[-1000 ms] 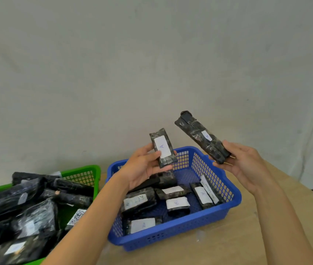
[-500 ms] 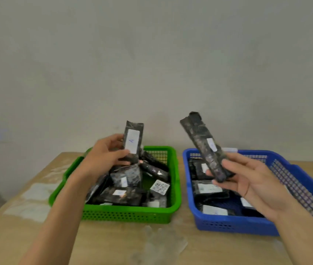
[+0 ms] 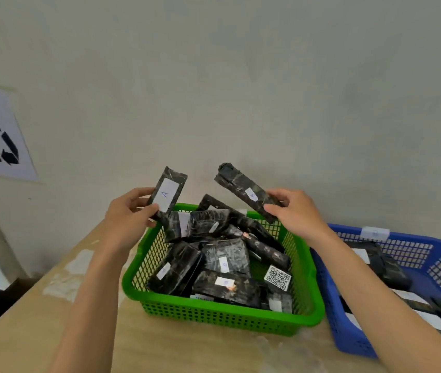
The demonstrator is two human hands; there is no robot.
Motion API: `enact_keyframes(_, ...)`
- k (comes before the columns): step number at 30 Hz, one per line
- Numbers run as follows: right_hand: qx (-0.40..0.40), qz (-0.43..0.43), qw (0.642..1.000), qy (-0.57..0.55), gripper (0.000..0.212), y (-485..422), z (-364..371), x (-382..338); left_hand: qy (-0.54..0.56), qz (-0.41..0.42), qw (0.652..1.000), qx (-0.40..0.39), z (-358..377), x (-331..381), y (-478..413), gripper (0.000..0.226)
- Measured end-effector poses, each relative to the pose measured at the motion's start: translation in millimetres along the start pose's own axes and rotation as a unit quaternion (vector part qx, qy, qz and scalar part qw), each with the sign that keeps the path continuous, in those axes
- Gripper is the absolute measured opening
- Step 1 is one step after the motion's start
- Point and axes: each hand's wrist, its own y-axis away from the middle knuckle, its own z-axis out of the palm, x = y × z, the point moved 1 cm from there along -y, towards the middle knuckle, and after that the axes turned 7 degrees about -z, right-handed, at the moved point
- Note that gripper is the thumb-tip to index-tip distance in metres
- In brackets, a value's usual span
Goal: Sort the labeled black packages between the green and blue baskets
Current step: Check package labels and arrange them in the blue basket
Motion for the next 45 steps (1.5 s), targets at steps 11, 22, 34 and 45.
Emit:
enact_keyframes(11, -0.177, -0.002, 0.978, 0.11, 0.052, -23.9, 16.0, 10.7, -0.19, 0.083, 0.978, 0.012, 27.6, -17.7, -1.2, 0.013)
enact_keyframes(22, -0.161, -0.07, 0.971, 0.162, 0.046, -4.3, 15.5, 10.5, -0.291, 0.118, 0.949, -0.002, 43.1, -18.5, 4.1, 0.037)
enact_keyframes(34, -0.279, -0.057, 0.895, 0.343, 0.021, 58.1, 4.5, 3.8, -0.285, 0.212, 0.916, -0.187, 79.2, 9.2, 42.7, 0.007)
enact_keyframes(45, -0.101, -0.107, 0.847, 0.511, 0.029, 45.3, 38.5, 29.3, -0.455, 0.133, 0.842, -0.257, 108.9, -29.1, 45.6, 0.046)
